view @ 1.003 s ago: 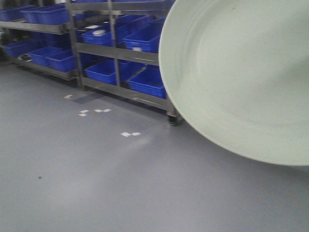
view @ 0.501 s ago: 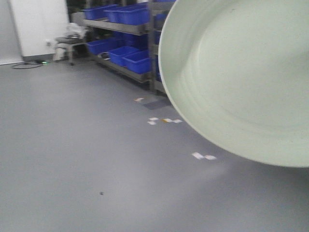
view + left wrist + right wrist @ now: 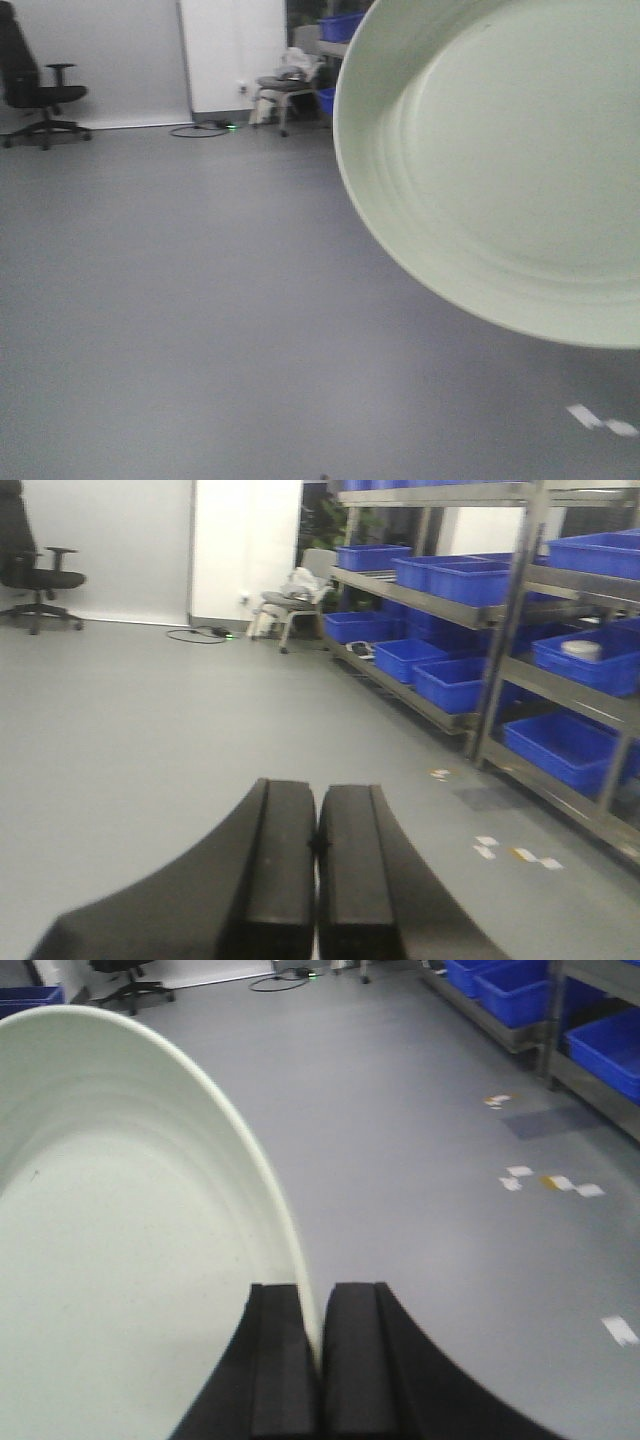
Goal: Place green plate on second shelf with right arm
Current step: 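Drive the base toward the blue-bin shelf carrying the plate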
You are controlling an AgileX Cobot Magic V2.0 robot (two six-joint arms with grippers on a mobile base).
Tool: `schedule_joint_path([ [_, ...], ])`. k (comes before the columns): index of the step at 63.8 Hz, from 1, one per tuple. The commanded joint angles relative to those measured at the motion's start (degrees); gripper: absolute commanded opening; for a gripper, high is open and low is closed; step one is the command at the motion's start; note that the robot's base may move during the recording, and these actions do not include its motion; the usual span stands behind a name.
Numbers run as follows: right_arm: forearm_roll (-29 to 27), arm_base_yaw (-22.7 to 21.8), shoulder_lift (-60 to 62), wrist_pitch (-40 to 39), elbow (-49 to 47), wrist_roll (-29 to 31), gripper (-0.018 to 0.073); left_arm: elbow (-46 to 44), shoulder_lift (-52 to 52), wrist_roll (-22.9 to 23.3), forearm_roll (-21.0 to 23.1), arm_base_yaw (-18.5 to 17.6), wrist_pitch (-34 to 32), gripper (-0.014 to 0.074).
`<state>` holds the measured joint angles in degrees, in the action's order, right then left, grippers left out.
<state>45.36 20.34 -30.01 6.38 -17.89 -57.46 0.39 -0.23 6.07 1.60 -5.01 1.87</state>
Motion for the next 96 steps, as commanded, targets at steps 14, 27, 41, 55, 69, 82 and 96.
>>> schedule_joint_path([
  [14, 0.9, -0.3, 0.0, -3.9, -2.1, -0.3, 0.0052, 2.3, -0.9, 0.2, 0.5, -0.4, -5.1, 0.0130],
  [27, 0.9, -0.3, 0.0, -3.9, -2.1, -0.3, 0.0052, 2.3, -0.9, 0.2, 0.5, -0.4, -5.1, 0.0130],
  [41, 0.9, -0.3, 0.0, -3.8, -2.1, -0.3, 0.0052, 2.3, -0.9, 0.2, 0.5, -0.4, -5.1, 0.0130],
  [55, 0.9, -0.3, 0.0, -3.9, -2.1, -0.3, 0.0052, 2.3, -0.9, 0.2, 0.5, -0.4, -5.1, 0.0130],
  [69, 0.9, -0.3, 0.0, -3.9, -2.1, -0.3, 0.0052, 2.3, -0.9, 0.2, 0.5, -0.4, -5.1, 0.0130],
  [82, 0.9, -0.3, 0.0, -3.9, -2.1, -0.3, 0.0052, 2.3, -0.9, 0.2, 0.5, -0.4, -5.1, 0.0130],
  [96, 0.9, -0.3, 0.0, -3.9, -2.1, -0.3, 0.0052, 2.3, -0.9, 0.2, 0.5, -0.4, -5.1, 0.0130],
])
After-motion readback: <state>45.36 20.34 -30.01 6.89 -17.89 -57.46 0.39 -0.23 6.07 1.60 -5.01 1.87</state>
